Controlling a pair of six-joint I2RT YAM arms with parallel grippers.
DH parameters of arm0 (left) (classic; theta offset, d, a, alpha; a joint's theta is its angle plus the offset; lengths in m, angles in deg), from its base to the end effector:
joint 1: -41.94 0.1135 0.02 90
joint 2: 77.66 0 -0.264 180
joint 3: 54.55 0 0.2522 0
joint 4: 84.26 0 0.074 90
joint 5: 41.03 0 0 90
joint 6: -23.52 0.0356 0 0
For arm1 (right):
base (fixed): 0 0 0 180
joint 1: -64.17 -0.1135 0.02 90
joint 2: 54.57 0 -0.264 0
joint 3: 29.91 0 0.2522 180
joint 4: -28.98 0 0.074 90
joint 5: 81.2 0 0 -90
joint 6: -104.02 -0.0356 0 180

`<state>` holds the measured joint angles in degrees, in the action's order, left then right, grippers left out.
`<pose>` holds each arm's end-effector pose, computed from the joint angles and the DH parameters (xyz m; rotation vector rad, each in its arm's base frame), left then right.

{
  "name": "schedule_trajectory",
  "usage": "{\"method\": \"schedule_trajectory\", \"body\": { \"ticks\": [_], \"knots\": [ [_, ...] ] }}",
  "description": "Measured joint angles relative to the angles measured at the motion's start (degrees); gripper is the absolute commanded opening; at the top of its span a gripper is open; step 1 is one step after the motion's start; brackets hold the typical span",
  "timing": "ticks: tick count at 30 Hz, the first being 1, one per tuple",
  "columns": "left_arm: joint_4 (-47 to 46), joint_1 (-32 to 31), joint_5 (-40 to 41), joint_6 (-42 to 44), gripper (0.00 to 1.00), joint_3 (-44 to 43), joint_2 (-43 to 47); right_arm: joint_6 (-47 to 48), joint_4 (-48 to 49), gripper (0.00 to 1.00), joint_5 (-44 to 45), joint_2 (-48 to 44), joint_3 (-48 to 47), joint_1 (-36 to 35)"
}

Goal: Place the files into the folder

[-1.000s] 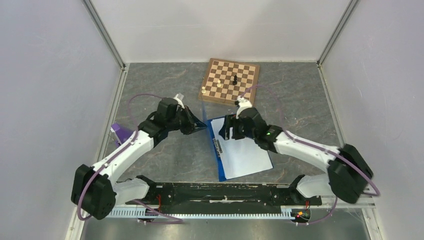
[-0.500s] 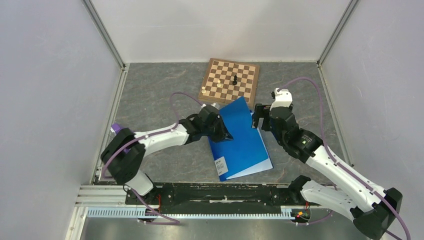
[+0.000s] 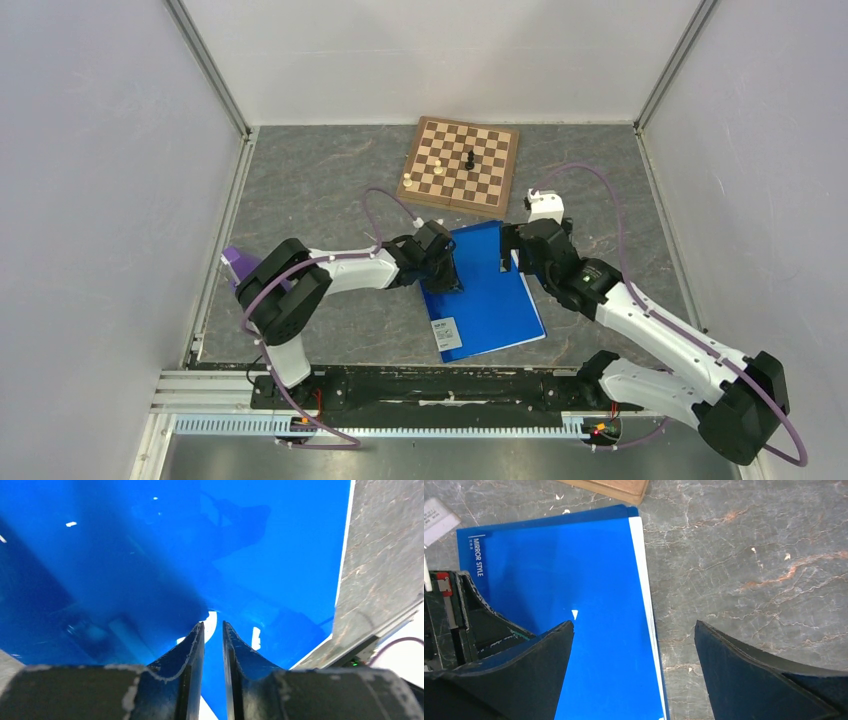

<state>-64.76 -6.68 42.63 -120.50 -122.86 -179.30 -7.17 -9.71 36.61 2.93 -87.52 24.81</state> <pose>0.2285 -0.2653 0.1463 -0.0772 2.7063 -0.8042 0.1751 0.1221 0.2709 -0.0860 2.1540 0.0619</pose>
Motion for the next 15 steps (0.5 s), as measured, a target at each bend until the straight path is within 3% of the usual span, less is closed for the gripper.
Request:
{"method": "schedule_trajectory", "body": {
  "ticks": [12,15],
  "knots": [
    [6.71,6.27,1.79,13.49,0.28,-3.98,-0.22,-0.15,3.30,0.94,-3.82,3.80,0.96,0.00],
    [7.58,7.34,1.88,15.10,0.33,-4.28,-0.09,-0.17,3.82,0.94,-4.35,4.44,1.03,0.00]
  ]
}}
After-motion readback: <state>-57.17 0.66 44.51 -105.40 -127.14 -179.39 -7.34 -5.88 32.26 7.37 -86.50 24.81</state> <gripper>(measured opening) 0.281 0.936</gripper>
